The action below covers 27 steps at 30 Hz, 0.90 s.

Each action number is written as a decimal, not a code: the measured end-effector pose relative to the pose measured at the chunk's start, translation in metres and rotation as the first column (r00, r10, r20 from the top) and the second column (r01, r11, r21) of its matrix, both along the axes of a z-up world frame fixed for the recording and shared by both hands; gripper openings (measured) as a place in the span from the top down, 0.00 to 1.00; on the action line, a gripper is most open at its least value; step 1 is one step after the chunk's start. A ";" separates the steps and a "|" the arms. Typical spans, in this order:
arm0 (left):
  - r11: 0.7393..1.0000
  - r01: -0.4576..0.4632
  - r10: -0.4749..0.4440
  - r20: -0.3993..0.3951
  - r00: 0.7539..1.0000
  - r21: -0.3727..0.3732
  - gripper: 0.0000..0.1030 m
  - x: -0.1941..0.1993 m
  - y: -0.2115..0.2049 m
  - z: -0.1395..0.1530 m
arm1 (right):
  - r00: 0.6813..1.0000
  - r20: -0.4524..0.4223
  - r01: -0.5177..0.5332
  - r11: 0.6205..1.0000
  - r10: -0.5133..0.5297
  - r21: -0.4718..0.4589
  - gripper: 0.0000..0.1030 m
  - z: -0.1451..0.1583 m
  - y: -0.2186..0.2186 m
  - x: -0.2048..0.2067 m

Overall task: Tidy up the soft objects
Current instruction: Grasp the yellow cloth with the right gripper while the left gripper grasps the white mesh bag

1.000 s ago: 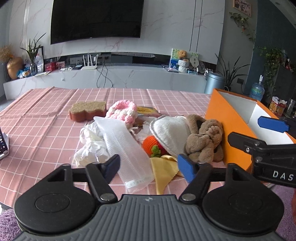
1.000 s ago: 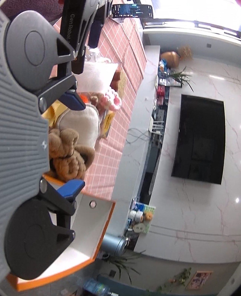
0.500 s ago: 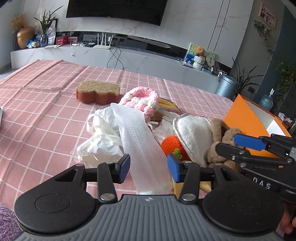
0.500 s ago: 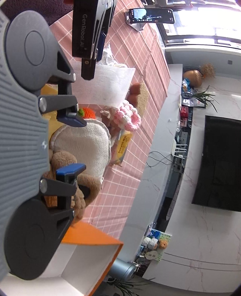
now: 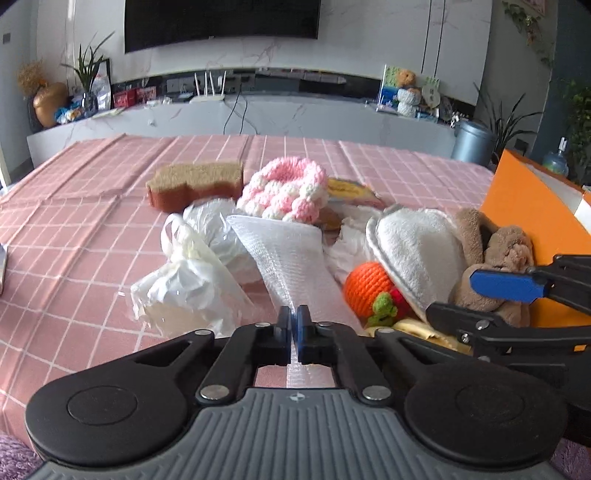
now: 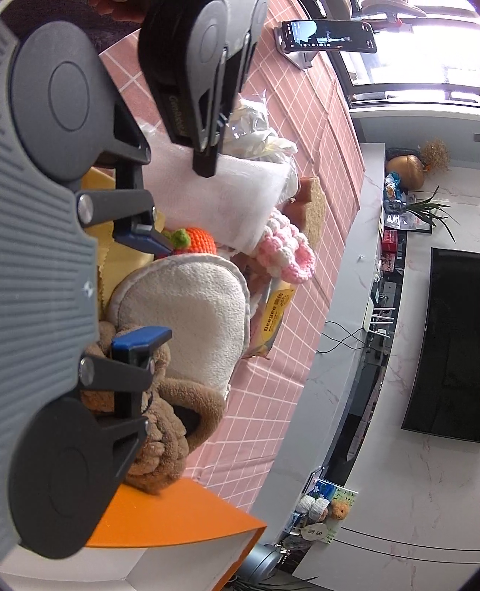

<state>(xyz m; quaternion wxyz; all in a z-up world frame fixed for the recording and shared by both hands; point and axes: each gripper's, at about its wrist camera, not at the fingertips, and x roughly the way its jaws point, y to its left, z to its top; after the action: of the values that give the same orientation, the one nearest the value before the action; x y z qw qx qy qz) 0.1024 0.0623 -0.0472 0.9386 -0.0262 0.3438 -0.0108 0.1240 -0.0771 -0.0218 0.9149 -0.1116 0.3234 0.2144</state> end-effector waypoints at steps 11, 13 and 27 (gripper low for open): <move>0.999 0.039 -0.040 -0.053 0.998 -0.018 1.00 -0.013 0.012 0.014 | 0.998 -0.056 -0.032 0.996 0.037 0.079 0.55 -0.002 0.009 -0.025; 0.999 0.039 -0.041 -0.063 0.997 -0.027 1.00 -0.015 0.014 0.010 | 0.996 -0.085 -0.014 0.996 0.021 0.085 0.46 -0.010 0.011 -0.023; 0.998 0.052 -0.054 -0.070 0.996 -0.030 1.00 -0.017 0.013 0.004 | 0.992 -0.115 0.053 0.997 -0.047 0.053 0.94 -0.037 0.017 0.003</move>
<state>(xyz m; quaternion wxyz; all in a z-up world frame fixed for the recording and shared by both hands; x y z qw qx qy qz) 0.0852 0.0752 -0.0437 0.9248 -0.0309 0.3772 -0.0395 0.1274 -0.0597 -0.0584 0.9027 -0.0656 0.3717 0.2065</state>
